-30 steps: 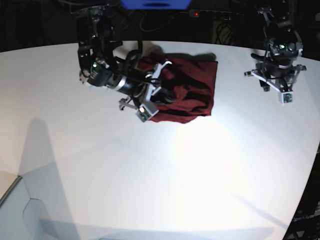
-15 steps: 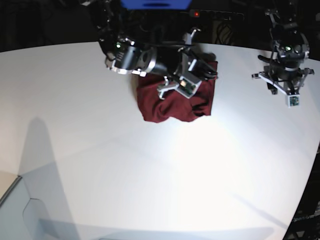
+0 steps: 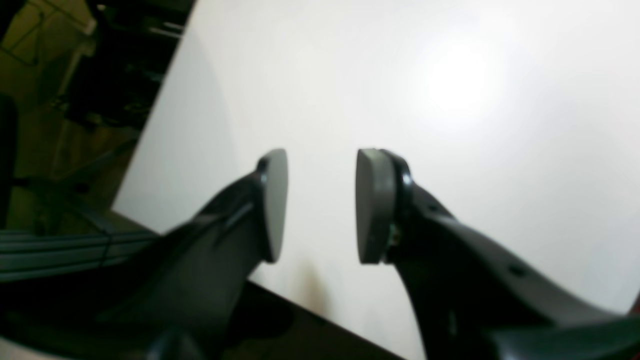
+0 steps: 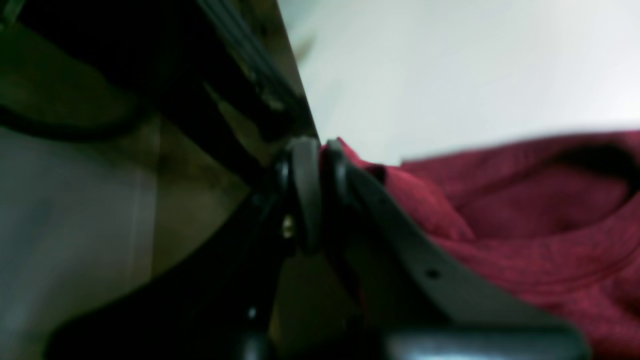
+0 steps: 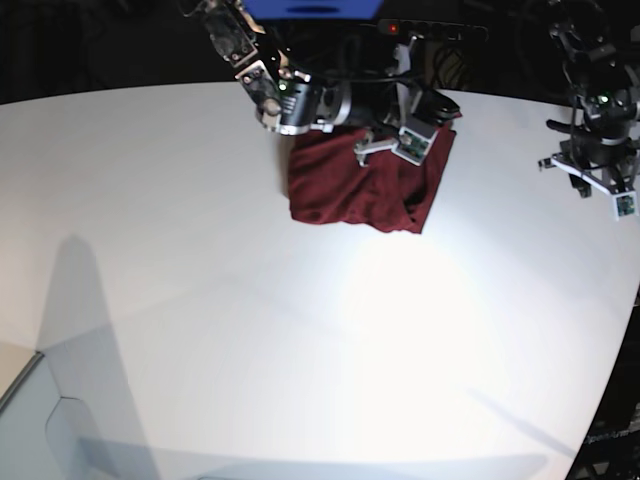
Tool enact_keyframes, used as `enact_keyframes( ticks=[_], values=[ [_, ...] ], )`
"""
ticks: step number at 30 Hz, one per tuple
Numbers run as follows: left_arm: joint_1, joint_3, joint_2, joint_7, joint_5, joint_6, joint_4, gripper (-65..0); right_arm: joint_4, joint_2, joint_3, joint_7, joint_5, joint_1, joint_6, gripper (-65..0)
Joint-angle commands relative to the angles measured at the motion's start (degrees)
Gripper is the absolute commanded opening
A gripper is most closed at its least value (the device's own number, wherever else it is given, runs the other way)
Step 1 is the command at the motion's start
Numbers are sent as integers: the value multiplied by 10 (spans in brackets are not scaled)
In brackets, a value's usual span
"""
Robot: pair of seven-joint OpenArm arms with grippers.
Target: Layout the t-shirt on the table in an organized manner, then fold the t-shirt properly
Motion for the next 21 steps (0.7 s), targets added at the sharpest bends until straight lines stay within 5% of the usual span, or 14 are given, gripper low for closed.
enact_keyframes(
  ticks=[1,6,12,18,21],
  values=[
    [-1,-3,-8,-9,1,1,10,-427,9,-7,-3,20,17,12,4,-641],
    [-2,-3,-2,-9,-2,-4,16,-427,22,-4,-6,17,17,14,4,-542],
    [-36,-3,0,64,-107,-112,48,-425,100,30,2,22,20,-5,4,-365],
    [-109,1,47,136,-216,-115,46,-415,136,62,74,22,21,-30,4,-327],
    [-135,13,88,147,-225,-115,34,-336,138,69,125,22,22,-44,4,-327]
  ],
)
